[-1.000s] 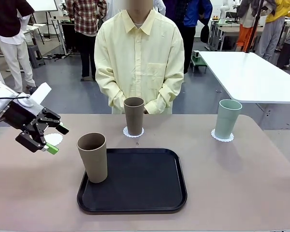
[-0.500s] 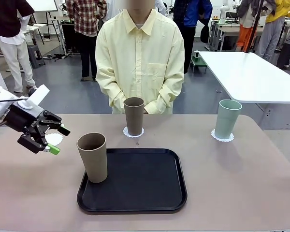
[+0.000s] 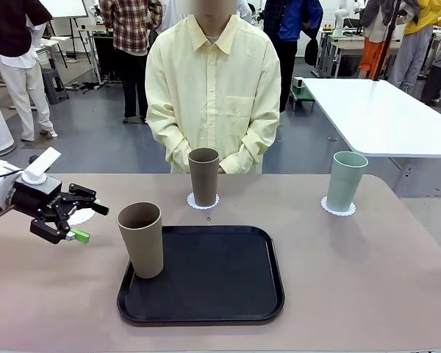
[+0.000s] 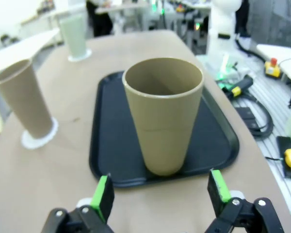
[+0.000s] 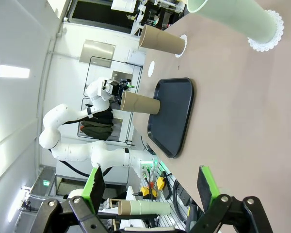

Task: Place coasters on the table and set cups on them.
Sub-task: Take one Reusable plastic cup from the Flat Tray and place it on a coaster set by the human.

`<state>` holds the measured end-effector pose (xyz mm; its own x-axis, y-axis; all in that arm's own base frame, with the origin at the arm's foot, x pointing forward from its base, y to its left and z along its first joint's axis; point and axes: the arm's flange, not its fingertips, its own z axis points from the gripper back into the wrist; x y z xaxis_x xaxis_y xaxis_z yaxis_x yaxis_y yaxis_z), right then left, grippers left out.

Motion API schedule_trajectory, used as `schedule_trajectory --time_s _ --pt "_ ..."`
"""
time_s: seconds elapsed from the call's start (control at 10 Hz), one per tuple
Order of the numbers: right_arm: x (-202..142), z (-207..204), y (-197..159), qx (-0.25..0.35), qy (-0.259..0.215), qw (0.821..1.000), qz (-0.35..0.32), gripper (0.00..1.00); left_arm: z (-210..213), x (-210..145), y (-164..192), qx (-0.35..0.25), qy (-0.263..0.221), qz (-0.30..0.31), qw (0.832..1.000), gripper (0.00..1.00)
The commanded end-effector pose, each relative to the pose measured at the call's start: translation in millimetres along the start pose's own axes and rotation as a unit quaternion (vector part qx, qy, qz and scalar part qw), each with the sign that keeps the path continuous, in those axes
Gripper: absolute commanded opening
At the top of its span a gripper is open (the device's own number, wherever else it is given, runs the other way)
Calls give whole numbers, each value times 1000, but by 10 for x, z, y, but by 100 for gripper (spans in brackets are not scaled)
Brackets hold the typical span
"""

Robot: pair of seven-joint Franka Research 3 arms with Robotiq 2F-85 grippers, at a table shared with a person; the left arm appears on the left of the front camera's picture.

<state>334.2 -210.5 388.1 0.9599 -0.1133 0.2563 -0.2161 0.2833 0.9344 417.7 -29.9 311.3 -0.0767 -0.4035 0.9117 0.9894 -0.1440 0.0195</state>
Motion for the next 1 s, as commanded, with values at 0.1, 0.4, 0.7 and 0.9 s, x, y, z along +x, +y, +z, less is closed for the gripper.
schedule_trajectory --time_s 0.1,0.4,0.7,0.9 --pt "-3 0 -2 0 0 1000 -2 100 -256 -374 107 19 -61 -10 998 100" --pt "-3 0 -2 0 0 1000 -2 100 -424 -420 71 33 -61 3 998 100" --pt "-3 0 -2 0 0 1000 -2 100 -521 -400 58 33 -66 -9 997 100" --pt "-3 0 -2 0 0 1000 -2 100 -609 -334 39 22 -61 -15 998 100"
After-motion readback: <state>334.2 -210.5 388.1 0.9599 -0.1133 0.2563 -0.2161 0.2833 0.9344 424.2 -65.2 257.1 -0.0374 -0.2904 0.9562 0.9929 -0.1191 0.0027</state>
